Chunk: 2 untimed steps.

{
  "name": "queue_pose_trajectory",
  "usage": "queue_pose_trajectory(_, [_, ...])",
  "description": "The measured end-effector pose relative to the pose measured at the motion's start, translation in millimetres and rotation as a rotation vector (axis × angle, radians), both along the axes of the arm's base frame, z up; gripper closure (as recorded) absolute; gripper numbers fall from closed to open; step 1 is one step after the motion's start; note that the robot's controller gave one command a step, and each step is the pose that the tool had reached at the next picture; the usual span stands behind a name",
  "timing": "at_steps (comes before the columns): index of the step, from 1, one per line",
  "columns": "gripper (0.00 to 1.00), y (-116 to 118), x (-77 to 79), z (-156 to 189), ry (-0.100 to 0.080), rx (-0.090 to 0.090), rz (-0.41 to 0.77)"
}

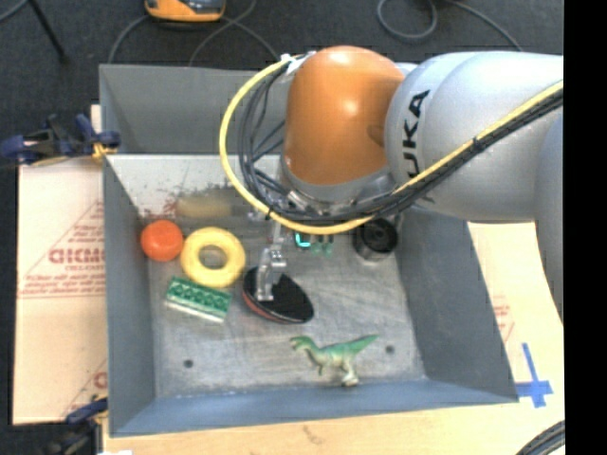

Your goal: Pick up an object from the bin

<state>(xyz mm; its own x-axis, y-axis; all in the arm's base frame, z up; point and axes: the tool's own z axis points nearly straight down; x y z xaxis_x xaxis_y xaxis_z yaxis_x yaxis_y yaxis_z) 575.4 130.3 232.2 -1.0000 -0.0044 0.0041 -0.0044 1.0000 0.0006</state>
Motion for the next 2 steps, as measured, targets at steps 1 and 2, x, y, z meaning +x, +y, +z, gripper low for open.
queue_pose_trajectory(1, [0.00, -1, 1.6, 5, -0.008, 0.001, -0.004])
queue_pose_trajectory(2, [0.00, 13, 27.1, -36, -0.018, 0.001, 0.125])
